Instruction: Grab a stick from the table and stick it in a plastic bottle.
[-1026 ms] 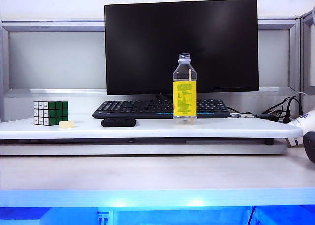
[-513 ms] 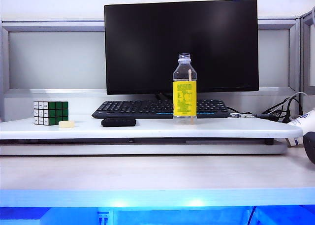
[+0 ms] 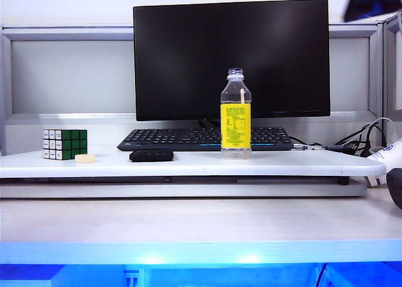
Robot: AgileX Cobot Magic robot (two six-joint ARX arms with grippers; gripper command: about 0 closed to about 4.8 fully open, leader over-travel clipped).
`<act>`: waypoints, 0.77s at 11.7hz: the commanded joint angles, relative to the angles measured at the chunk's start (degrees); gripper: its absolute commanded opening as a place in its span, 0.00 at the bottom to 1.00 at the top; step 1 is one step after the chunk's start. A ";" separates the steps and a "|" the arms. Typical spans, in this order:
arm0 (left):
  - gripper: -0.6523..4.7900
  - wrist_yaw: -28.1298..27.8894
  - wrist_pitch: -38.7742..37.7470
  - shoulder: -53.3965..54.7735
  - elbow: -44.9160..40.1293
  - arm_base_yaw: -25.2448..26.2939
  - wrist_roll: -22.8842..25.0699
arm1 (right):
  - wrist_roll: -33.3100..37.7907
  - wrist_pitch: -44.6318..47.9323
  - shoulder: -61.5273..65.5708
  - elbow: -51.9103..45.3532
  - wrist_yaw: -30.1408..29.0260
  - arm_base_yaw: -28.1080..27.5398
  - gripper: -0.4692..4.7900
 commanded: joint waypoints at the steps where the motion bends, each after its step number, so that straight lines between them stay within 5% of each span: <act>1: 0.11 -0.39 -1.11 0.04 0.04 0.02 0.04 | 3.32 2.49 -5.29 -8.04 -4.42 -4.87 0.08; 9: 0.11 -2.97 -1.38 0.04 0.04 0.07 0.02 | 6.23 2.93 -26.03 -30.01 -9.31 -8.83 0.08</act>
